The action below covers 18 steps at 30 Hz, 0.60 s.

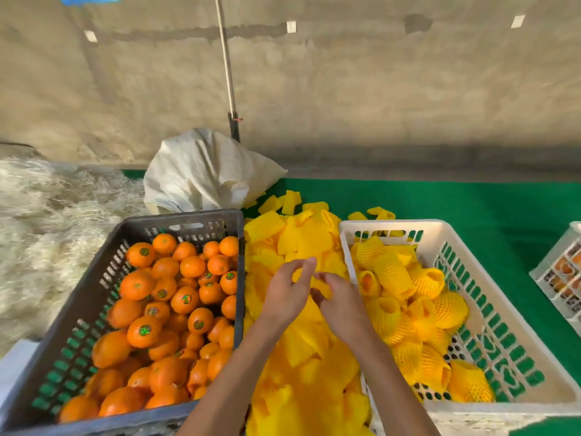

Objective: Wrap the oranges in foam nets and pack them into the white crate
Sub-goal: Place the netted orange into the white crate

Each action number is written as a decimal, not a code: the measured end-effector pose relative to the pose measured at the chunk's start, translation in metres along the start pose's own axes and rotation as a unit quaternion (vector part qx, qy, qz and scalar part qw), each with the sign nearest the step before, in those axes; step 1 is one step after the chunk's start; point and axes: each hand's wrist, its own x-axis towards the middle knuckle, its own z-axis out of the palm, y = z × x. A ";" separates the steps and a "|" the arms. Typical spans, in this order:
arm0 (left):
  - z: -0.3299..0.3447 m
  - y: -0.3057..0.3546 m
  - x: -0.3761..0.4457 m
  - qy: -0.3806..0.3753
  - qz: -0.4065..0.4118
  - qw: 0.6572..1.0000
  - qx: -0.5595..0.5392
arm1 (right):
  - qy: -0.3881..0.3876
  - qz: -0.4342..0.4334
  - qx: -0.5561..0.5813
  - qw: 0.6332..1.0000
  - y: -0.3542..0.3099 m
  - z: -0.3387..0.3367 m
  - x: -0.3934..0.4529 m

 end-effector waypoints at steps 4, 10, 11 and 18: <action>-0.064 -0.025 -0.011 0.078 0.014 0.997 0.020 | -0.090 -0.009 -0.046 0.995 -0.030 0.064 0.007; -0.131 -0.047 -0.032 0.155 0.002 0.988 0.008 | -0.123 -0.015 -0.246 0.961 -0.057 0.131 0.015; -0.137 -0.050 -0.034 0.159 -0.002 0.987 0.005 | -0.113 -0.012 -0.254 0.960 -0.057 0.135 0.016; -0.149 -0.046 -0.042 0.163 0.001 0.986 -0.023 | 0.061 -0.007 -0.110 0.992 -0.083 0.113 0.023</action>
